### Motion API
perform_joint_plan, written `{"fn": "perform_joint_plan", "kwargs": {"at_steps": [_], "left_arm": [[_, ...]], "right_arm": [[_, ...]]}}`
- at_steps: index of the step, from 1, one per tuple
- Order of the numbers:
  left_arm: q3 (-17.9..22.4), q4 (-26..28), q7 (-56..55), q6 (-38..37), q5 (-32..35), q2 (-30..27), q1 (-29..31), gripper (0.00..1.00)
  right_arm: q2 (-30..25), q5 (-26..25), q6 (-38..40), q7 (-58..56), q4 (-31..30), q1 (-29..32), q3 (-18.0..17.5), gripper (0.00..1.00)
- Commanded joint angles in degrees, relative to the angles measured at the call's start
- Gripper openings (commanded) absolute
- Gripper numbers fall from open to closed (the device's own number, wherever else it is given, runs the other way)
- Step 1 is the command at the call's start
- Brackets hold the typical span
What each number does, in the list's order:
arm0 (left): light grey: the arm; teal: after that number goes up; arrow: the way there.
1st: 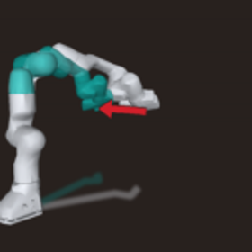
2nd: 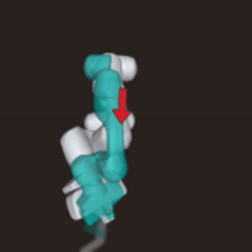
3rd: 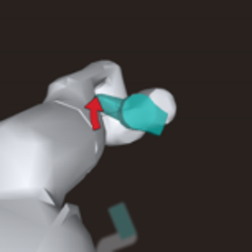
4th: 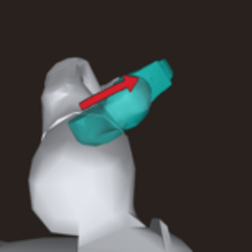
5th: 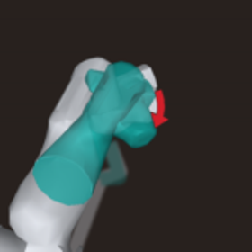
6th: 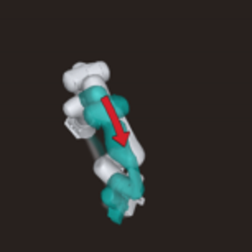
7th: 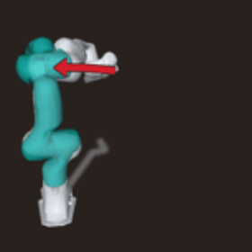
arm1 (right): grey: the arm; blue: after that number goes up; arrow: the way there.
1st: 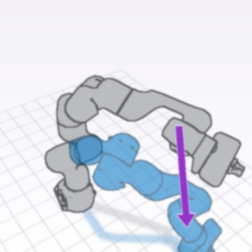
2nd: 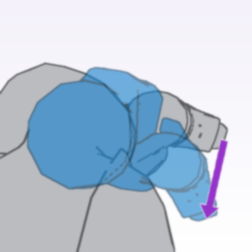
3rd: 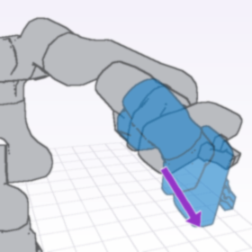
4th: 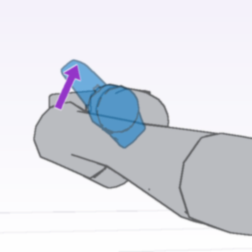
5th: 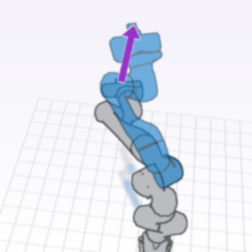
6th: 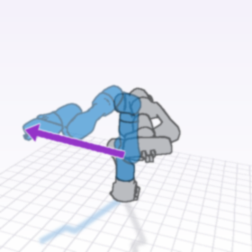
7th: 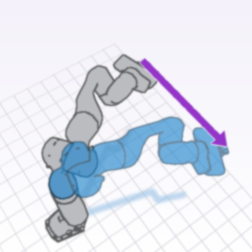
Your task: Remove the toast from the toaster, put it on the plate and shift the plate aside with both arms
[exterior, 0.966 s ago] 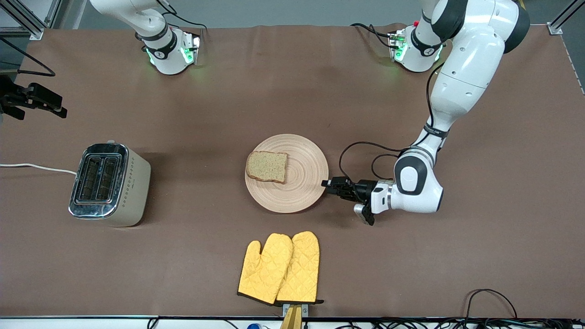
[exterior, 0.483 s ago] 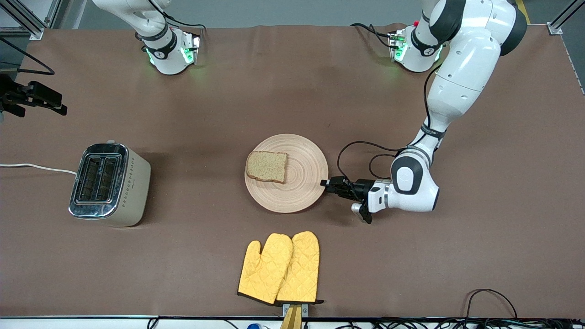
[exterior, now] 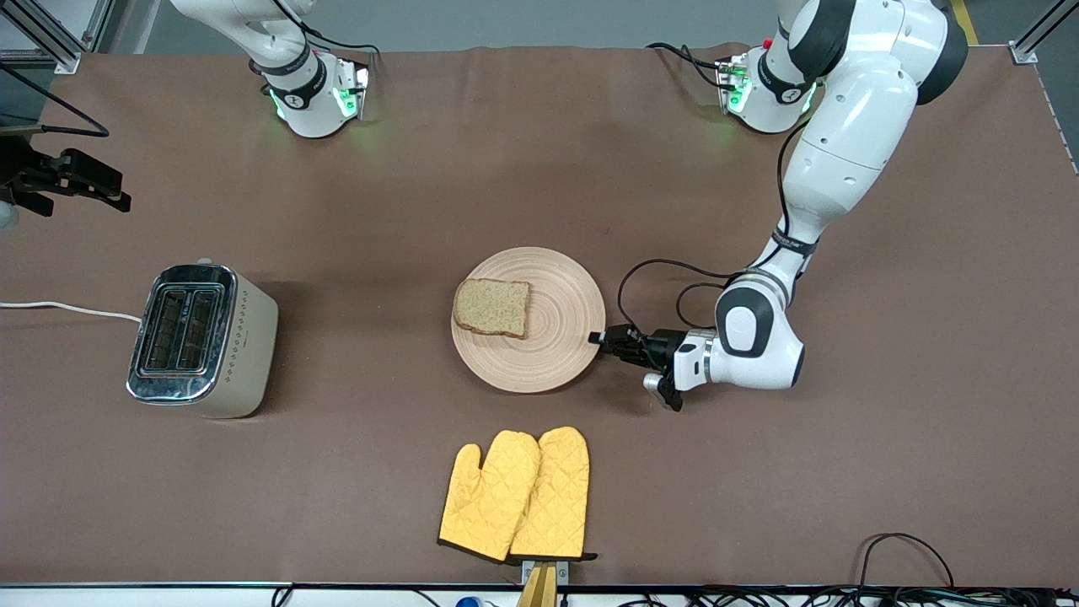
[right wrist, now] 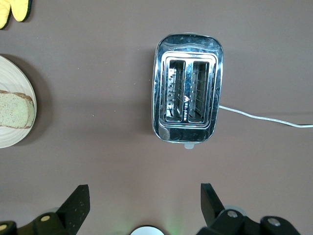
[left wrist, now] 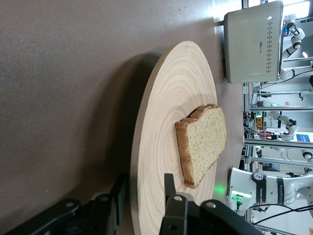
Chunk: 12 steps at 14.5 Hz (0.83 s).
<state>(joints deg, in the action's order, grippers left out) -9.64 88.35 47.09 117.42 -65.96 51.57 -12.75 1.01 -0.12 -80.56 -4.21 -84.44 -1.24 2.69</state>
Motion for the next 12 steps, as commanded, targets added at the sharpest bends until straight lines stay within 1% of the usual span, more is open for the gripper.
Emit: {"fn": "perform_joint_plan", "kwargs": {"at_steps": [1,3,5,7,10,12], "left_arm": [[0.1,0.2,0.1,1.1,-1.1,0.6,-1.0,0.27],[0.1,0.2,-0.3,1.1,-1.1,0.6,-1.1,0.16],[0.1,0.1,-1.8,1.8,-0.8,0.6,-2.1,0.13],[0.3,0.1,-2.2,3.3,-0.4,0.6,-3.0,0.02],[0.6,-0.4,-2.8,4.0,-0.3,-0.4,-3.1,0.0],[0.6,0.2,-3.6,3.4,1.5,-2.8,-2.2,0.0]], "right_arm": [[0.5,-0.9,-1.3,-0.1,0.9,1.3,-1.1,1.0],[0.5,-1.1,-1.5,0.2,0.9,0.7,-1.3,1.0],[0.5,-1.1,-1.4,0.4,0.9,-0.3,-1.4,1.0],[0.5,-1.2,-1.6,0.4,0.9,-0.4,-1.3,1.0],[0.4,-0.9,-0.7,-0.1,1.0,-0.7,-1.4,1.0],[0.3,-0.9,1.2,-0.1,1.0,-1.0,-1.6,1.0]]}}
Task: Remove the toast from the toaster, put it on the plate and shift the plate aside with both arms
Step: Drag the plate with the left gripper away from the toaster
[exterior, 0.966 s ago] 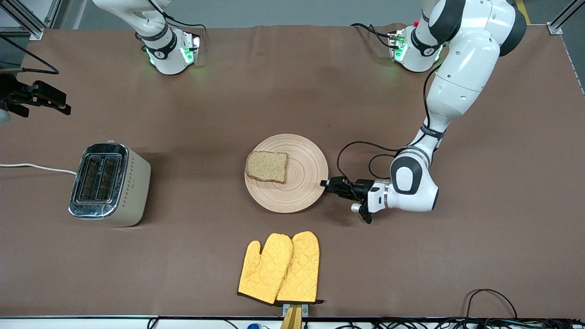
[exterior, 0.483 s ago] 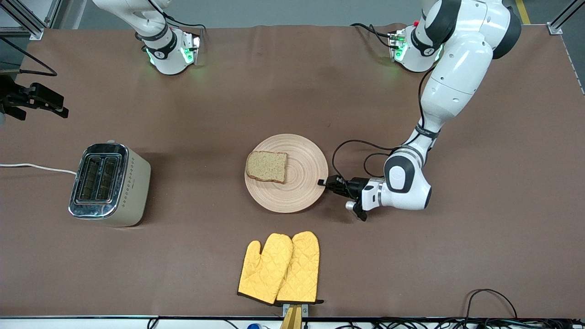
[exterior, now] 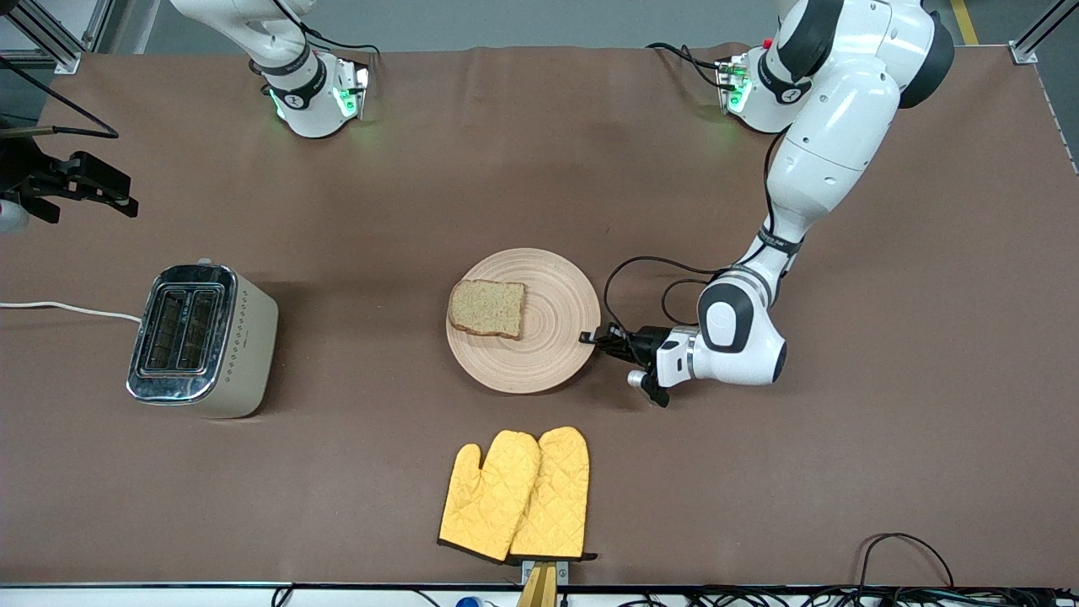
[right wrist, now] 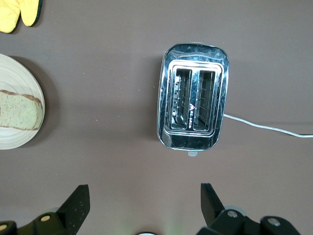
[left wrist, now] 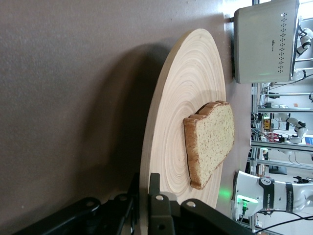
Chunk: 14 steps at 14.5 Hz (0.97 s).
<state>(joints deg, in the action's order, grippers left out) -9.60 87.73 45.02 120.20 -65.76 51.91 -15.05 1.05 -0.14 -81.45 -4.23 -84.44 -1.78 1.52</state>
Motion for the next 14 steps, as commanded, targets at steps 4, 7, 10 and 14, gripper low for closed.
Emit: {"fn": "perform_joint_plan", "kwargs": {"at_steps": [4,7,10,14], "left_arm": [[0.5,0.7,-9.8,-5.0,9.1,-10.7,3.1,0.0],[0.5,-0.1,-11.3,-9.0,10.0,-13.9,9.2,0.0],[0.5,-2.7,-11.5,-13.1,9.9,-13.4,18.6,0.0],[0.7,-3.2,-11.1,-13.2,12.0,-12.8,26.8,0.0]], "right_arm": [[-0.5,-0.8,9.0,-0.1,1.2,-0.4,-2.2,1.0],[-1.9,-2.8,12.4,-0.2,1.1,-0.4,-4.9,1.0],[-2.1,-2.9,12.5,-0.3,1.1,-0.3,-4.9,1.0],[-2.2,-4.3,10.6,0.2,0.9,-0.4,-4.9,1.0]]}}
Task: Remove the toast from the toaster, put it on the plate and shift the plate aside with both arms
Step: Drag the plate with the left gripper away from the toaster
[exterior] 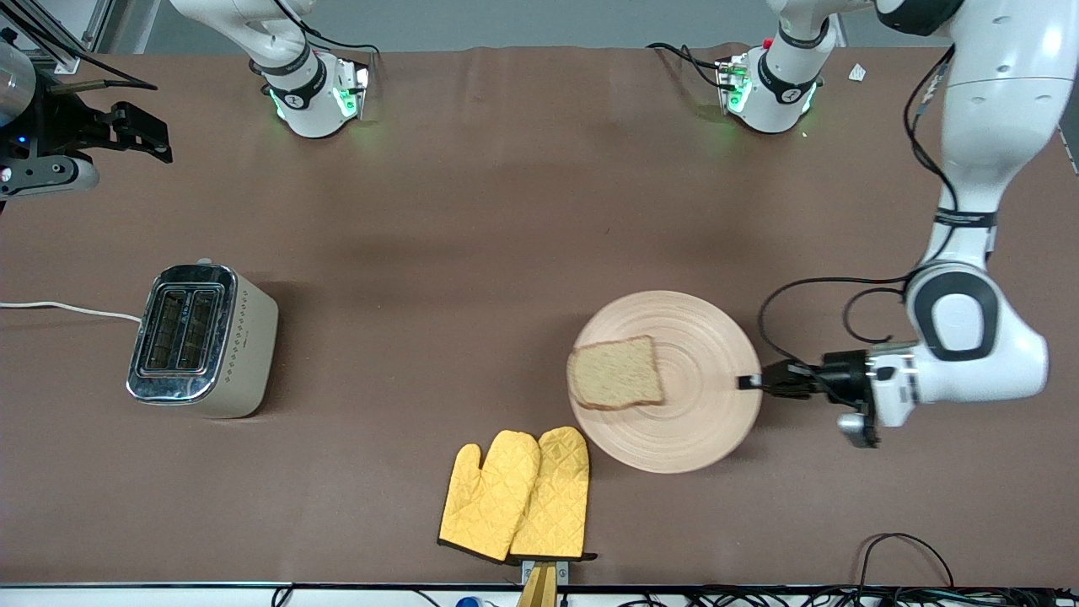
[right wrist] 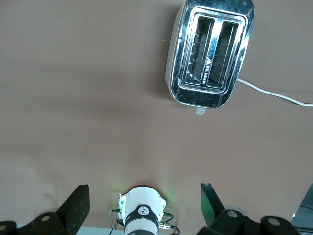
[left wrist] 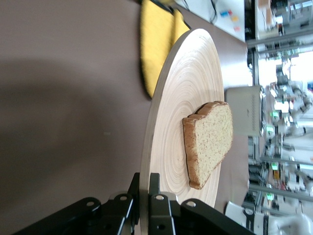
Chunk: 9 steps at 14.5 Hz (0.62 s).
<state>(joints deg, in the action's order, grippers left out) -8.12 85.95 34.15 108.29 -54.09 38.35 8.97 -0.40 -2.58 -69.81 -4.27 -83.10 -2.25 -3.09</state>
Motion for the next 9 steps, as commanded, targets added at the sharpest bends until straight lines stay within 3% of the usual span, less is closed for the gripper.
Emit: {"fn": "perform_joint_plan", "kwargs": {"at_steps": [1,5,9], "left_arm": [[-0.8,-1.4,0.1,-1.3,0.6,1.0,4.5,0.0],[-0.9,-2.4,4.1,-3.5,3.4,4.8,12.1,0.0],[-0.8,-2.6,5.0,-4.4,3.5,6.2,14.8,0.0]], "right_arm": [[-0.6,-2.3,-2.2,0.2,-0.4,0.1,-0.2,1.0],[-0.4,-2.3,-4.4,-0.1,-0.4,0.8,0.3,1.0],[-0.4,-2.3,-4.5,0.1,-0.4,0.7,0.2,1.0]]}}
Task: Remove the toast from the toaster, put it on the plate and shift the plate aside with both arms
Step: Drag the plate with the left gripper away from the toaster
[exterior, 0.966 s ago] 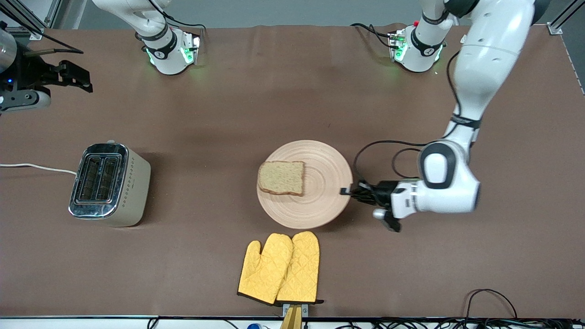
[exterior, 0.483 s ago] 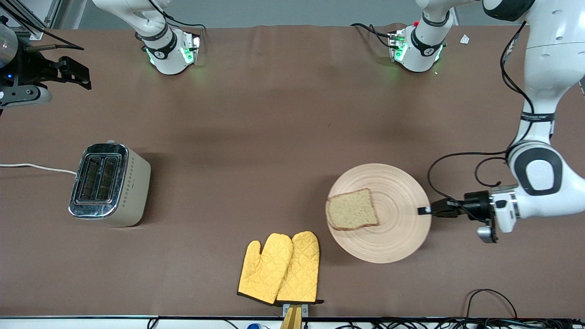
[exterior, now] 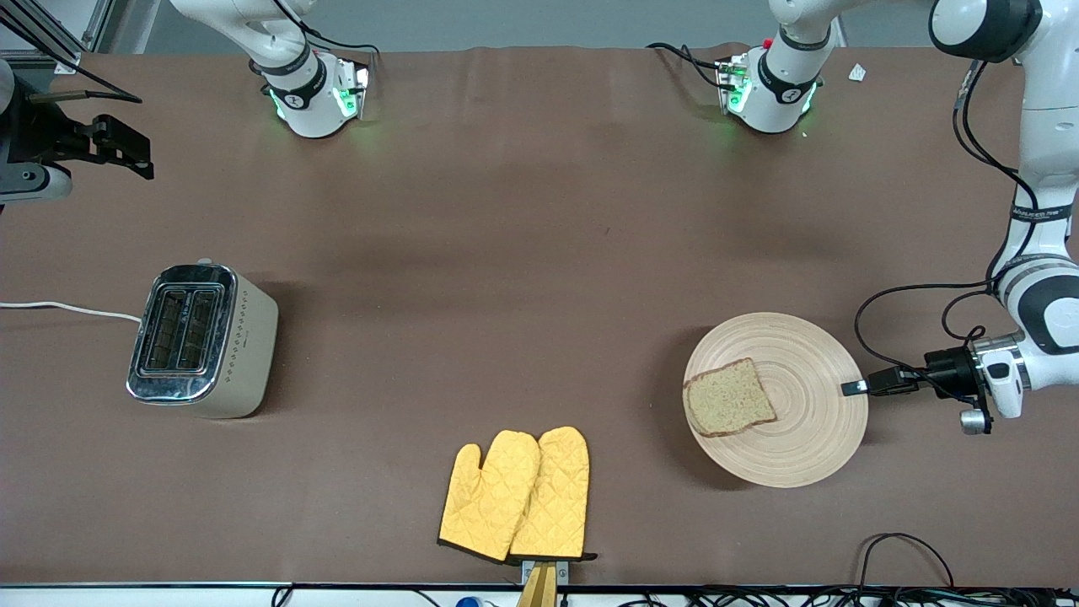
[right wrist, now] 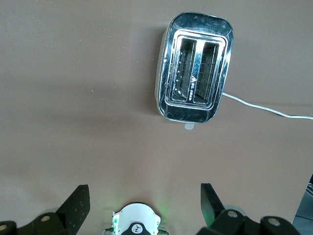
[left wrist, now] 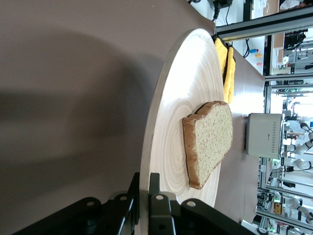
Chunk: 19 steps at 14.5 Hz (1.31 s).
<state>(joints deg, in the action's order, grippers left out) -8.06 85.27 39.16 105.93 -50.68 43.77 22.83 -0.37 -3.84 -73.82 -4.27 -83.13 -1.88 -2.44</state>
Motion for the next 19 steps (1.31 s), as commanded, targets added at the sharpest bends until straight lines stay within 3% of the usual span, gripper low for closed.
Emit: {"fn": "perform_joint_plan", "kwargs": {"at_steps": [1,8,15,17,18,19], "left_arm": [[-0.9,-1.9,1.1,-2.1,0.1,1.5,1.5,0.0],[-0.9,-2.8,7.4,-3.2,0.9,6.5,4.7,0.0],[-0.8,-2.5,7.6,-5.1,4.7,6.9,6.1,0.03],[-0.9,-2.5,7.4,-5.1,5.6,6.8,5.5,0.32],[-1.0,-2.4,7.5,-5.1,5.6,6.7,5.5,0.59],[-1.1,-2.5,7.5,-5.1,5.6,6.5,5.5,0.93]], "right_arm": [[-0.4,-1.1,-0.4,0.0,-0.5,0.2,-0.5,1.0],[-0.4,-0.8,-0.3,0.1,-0.6,0.9,-0.3,1.0],[-0.2,-1.0,-1.5,0.5,-0.3,0.8,-0.3,1.0],[-0.2,-1.0,-1.5,0.6,-0.3,0.6,-0.3,1.0],[-0.2,-1.0,-1.5,0.6,-0.3,0.5,-0.4,1.0],[-0.2,-0.9,-1.6,0.7,-0.3,0.5,-0.4,1.0]]}}
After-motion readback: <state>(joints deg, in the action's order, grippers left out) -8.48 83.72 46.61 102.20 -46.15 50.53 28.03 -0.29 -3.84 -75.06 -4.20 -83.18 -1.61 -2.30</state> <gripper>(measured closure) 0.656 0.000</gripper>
